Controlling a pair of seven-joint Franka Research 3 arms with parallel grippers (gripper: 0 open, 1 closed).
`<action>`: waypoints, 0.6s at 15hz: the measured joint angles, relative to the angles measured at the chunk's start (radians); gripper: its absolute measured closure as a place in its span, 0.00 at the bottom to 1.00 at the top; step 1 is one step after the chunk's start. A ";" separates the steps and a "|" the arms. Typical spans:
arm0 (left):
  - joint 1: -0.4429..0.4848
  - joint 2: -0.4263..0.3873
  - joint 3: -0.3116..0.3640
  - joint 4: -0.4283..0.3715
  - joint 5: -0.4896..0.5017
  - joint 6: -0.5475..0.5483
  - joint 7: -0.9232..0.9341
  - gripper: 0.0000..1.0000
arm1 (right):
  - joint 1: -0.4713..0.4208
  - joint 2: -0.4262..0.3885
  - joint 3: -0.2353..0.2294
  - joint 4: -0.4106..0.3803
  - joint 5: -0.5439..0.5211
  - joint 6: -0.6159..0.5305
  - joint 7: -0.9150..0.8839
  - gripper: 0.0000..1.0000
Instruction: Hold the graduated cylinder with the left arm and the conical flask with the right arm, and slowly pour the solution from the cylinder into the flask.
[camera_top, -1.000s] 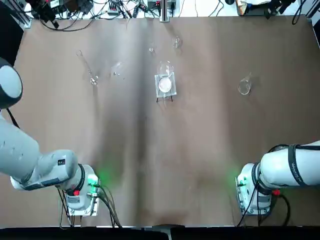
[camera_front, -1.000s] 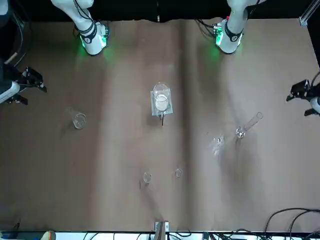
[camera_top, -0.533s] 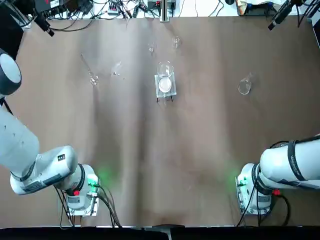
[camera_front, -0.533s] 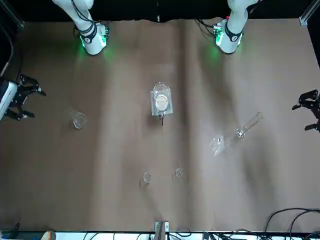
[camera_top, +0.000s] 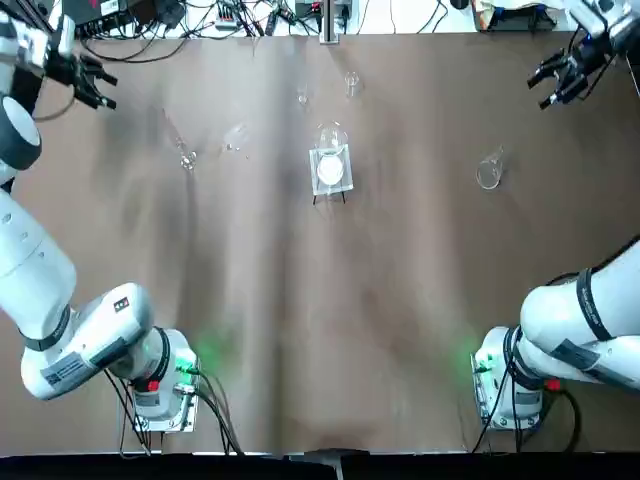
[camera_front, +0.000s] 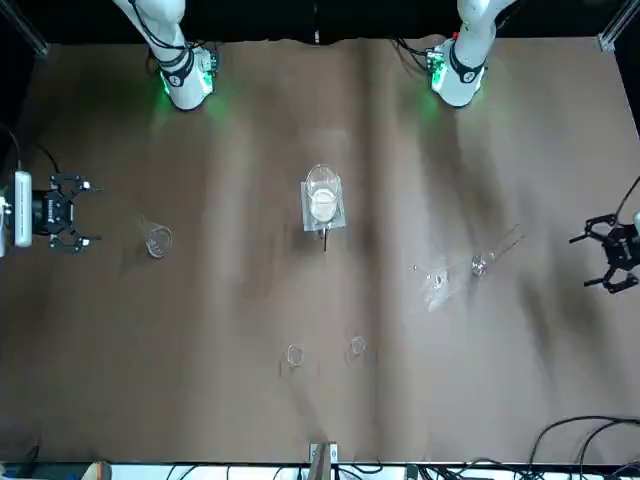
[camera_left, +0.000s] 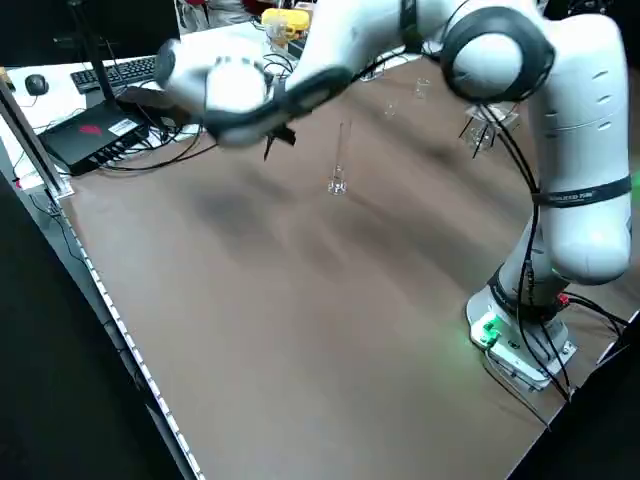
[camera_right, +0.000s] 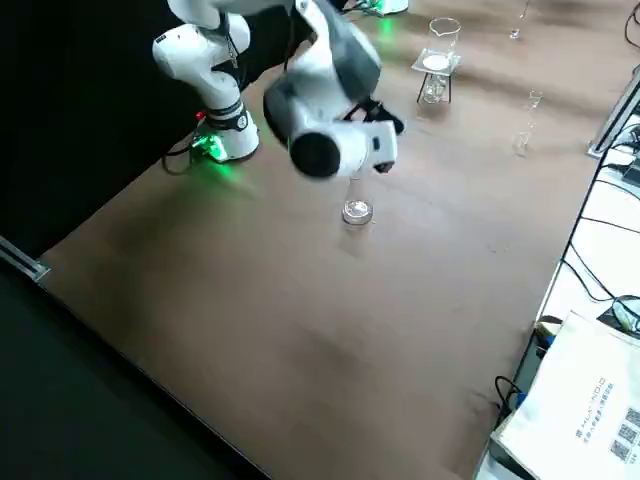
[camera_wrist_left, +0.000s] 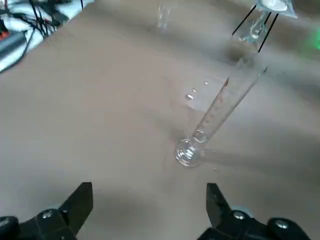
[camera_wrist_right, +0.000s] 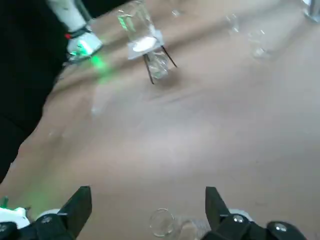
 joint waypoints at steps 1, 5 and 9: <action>0.015 0.041 0.000 0.000 -0.049 -0.004 0.073 0.00 | -0.011 0.026 0.000 0.000 0.008 -0.009 -0.079 0.01; 0.038 0.175 -0.002 0.001 -0.183 -0.088 0.317 0.00 | -0.052 0.126 0.000 0.000 0.059 -0.067 -0.337 0.04; 0.022 0.230 -0.015 0.002 -0.195 -0.225 0.414 0.00 | -0.086 0.189 0.001 0.003 0.108 -0.076 -0.431 0.04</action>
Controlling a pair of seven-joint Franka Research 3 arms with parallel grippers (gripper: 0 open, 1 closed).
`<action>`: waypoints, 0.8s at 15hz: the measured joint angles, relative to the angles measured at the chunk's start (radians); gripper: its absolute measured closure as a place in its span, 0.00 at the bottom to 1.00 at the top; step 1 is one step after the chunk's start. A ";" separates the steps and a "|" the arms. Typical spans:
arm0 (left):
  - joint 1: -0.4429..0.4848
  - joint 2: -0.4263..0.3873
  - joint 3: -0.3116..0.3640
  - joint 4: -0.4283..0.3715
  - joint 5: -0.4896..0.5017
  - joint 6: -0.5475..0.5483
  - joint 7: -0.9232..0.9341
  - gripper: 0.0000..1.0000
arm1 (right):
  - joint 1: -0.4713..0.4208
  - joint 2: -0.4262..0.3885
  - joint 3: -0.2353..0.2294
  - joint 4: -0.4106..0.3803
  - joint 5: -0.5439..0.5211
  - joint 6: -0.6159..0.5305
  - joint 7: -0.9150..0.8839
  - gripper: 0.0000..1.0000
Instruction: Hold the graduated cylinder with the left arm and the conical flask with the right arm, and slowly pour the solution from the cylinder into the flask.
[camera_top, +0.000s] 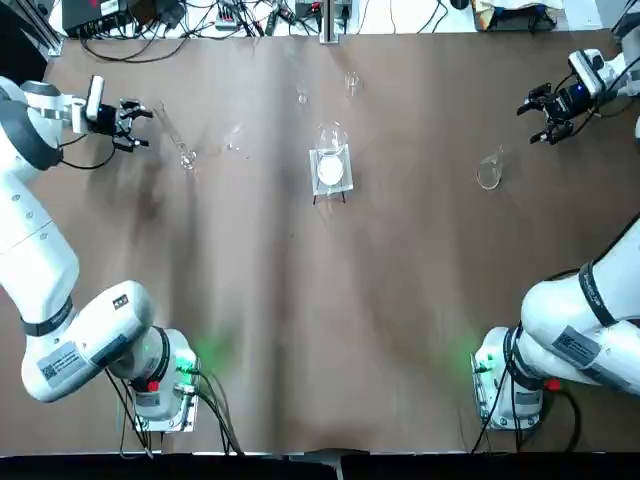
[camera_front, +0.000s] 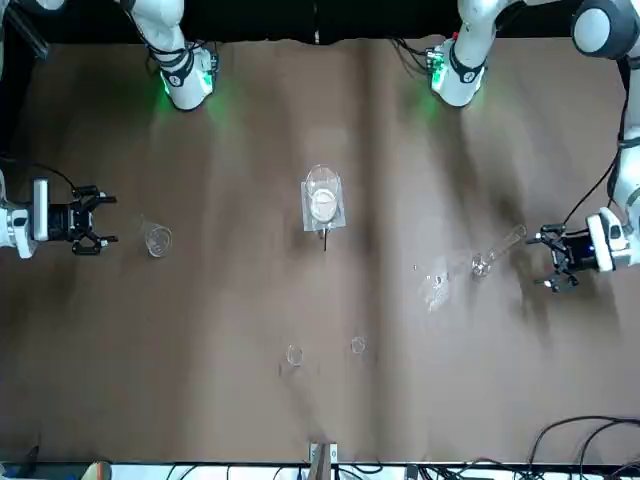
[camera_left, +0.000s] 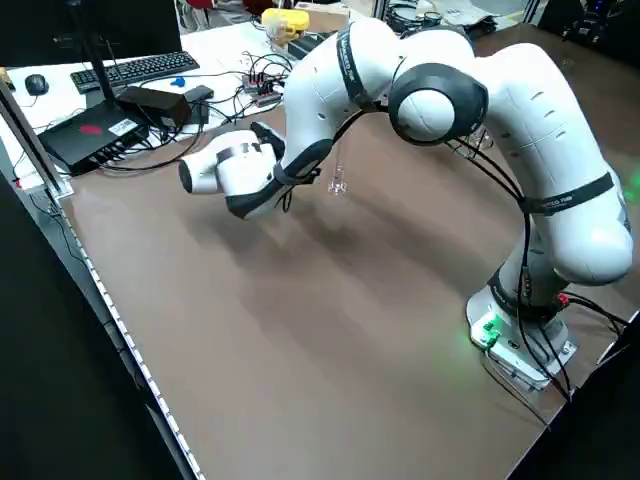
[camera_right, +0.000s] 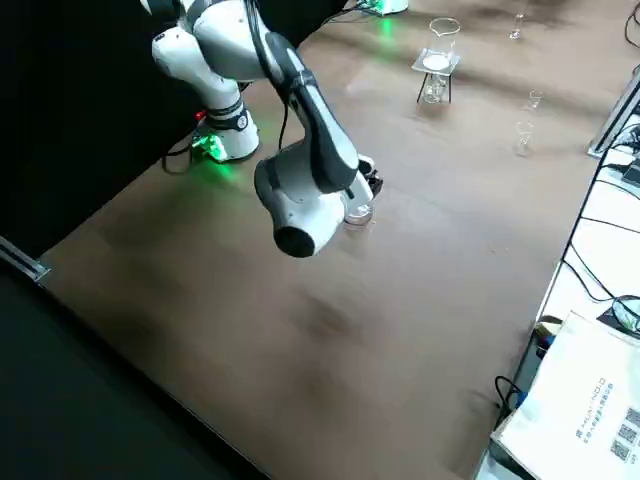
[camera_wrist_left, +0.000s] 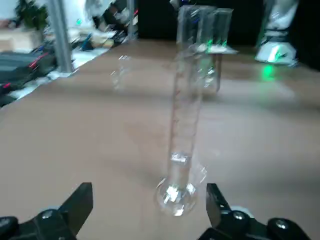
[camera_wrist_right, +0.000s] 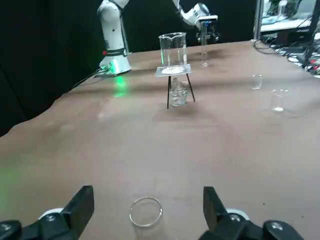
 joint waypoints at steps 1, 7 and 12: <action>-0.013 0.006 -0.003 -0.001 0.000 -0.039 0.027 0.00 | -0.009 0.010 0.000 0.000 0.013 -0.005 -0.003 0.04; -0.090 0.022 -0.004 -0.011 0.000 -0.154 0.121 0.00 | -0.038 0.062 0.000 -0.015 0.045 -0.049 -0.005 0.04; -0.093 0.023 -0.036 -0.017 0.000 -0.166 0.126 0.00 | -0.048 0.103 0.000 -0.028 0.047 -0.049 -0.066 0.06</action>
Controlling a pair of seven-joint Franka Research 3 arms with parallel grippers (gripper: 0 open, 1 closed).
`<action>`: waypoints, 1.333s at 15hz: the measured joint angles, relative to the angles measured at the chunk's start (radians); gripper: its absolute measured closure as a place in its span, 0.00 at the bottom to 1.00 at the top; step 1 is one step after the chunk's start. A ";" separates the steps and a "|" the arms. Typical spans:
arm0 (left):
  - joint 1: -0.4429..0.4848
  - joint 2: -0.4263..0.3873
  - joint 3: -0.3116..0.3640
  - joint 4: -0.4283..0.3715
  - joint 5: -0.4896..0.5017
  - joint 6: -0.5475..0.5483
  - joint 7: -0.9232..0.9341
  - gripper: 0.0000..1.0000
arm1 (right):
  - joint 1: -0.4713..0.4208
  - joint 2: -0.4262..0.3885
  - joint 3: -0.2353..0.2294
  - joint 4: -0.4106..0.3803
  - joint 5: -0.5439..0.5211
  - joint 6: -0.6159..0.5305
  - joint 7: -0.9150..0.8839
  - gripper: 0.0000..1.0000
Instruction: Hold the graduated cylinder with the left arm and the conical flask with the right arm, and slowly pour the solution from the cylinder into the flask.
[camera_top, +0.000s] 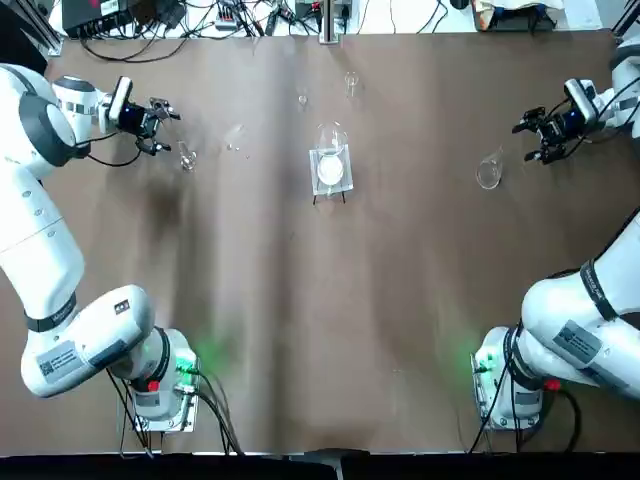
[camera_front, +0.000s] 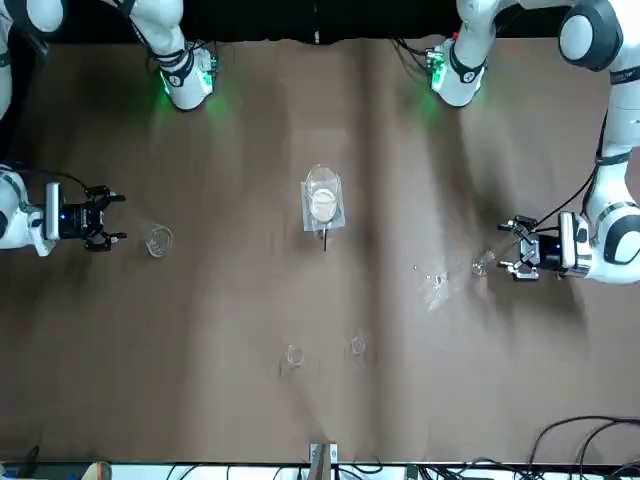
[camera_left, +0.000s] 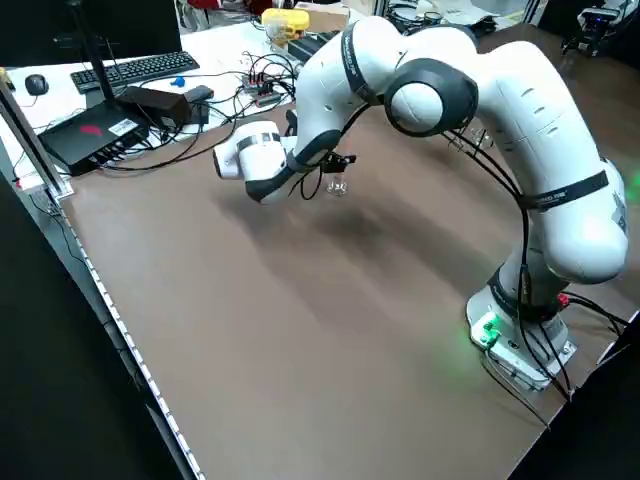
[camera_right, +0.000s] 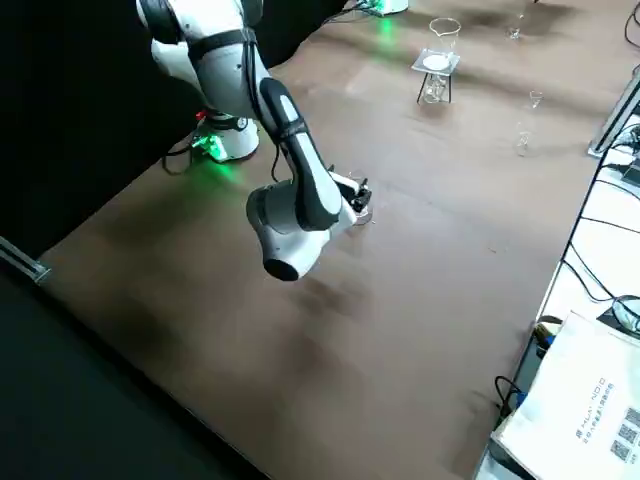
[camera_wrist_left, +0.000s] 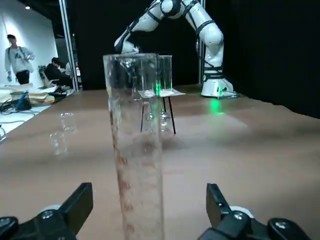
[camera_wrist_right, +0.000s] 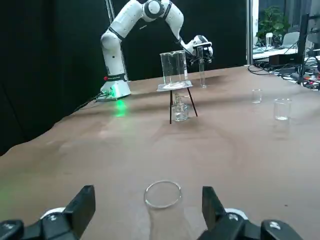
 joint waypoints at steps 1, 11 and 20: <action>-0.002 0.000 -0.009 0.000 0.000 0.000 -0.002 0.00 | -0.001 0.012 0.000 -0.001 0.000 0.000 -0.011 0.06; 0.007 0.007 -0.010 0.000 -0.033 0.004 -0.003 0.07 | -0.002 0.059 0.006 -0.029 0.016 0.004 -0.079 0.16; 0.031 0.008 -0.003 0.000 -0.034 0.004 -0.004 0.37 | 0.004 0.064 0.019 -0.058 0.041 0.030 -0.111 0.26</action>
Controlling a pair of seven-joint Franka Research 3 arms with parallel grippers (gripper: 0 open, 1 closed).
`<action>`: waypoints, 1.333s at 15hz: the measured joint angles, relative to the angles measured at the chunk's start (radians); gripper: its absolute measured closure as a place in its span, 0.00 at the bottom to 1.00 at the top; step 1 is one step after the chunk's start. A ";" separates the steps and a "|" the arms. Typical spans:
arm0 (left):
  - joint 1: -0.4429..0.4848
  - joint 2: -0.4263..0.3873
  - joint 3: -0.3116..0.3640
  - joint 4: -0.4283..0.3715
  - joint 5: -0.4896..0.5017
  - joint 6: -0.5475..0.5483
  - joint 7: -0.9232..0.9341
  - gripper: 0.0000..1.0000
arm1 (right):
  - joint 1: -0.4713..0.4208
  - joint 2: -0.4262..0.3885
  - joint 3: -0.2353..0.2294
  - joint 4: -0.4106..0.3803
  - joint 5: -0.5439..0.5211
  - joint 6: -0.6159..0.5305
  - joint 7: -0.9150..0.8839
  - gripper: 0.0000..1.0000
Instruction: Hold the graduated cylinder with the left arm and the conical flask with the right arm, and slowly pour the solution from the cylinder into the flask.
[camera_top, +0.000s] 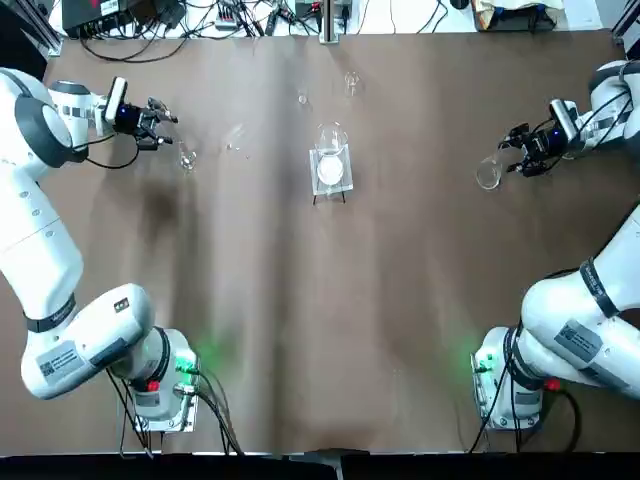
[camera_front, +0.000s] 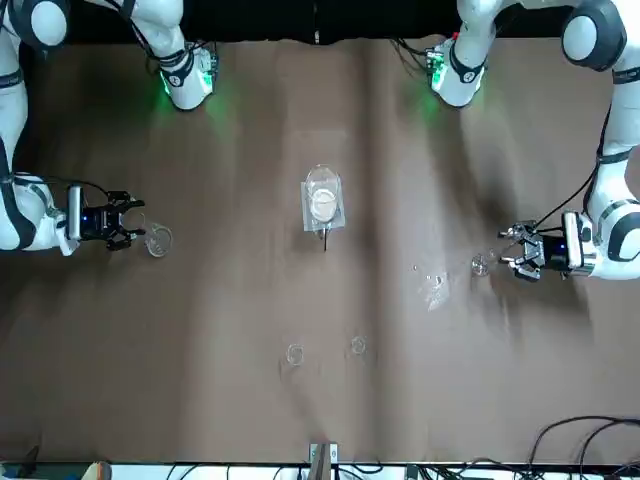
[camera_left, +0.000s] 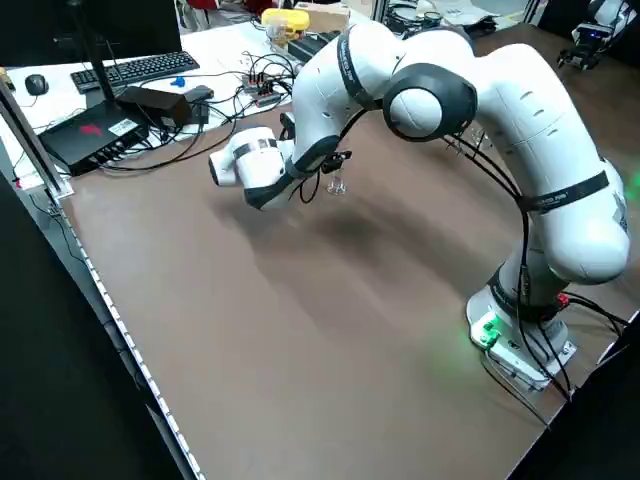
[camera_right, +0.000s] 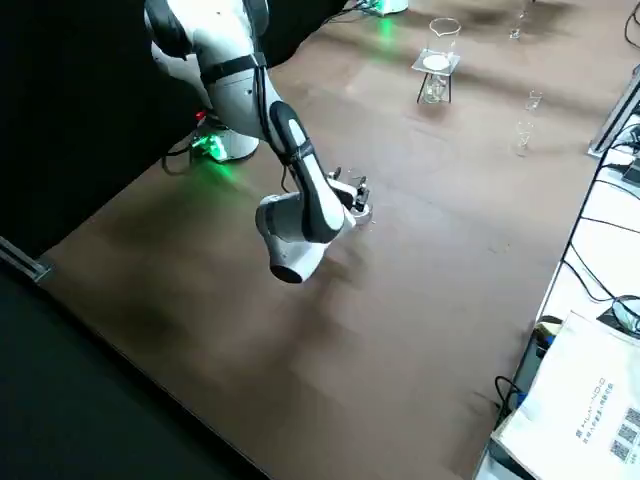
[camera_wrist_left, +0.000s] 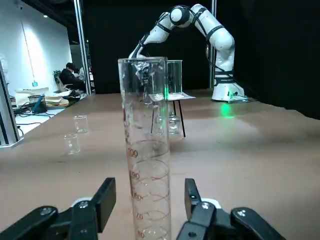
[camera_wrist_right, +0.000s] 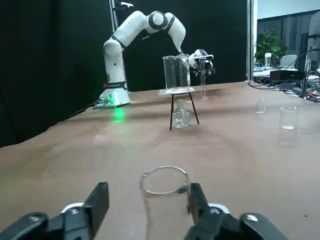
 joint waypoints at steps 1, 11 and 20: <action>-0.001 0.000 0.000 0.000 -0.001 0.000 0.000 0.35 | 0.000 0.000 0.001 0.000 0.000 0.000 -0.001 0.28; -0.014 0.000 -0.001 0.000 -0.017 0.000 -0.001 0.50 | 0.002 0.000 0.003 0.002 0.035 0.013 -0.009 0.37; -0.014 0.000 -0.005 0.001 -0.020 0.003 -0.002 0.66 | 0.002 0.000 0.003 0.003 0.036 0.023 -0.061 0.44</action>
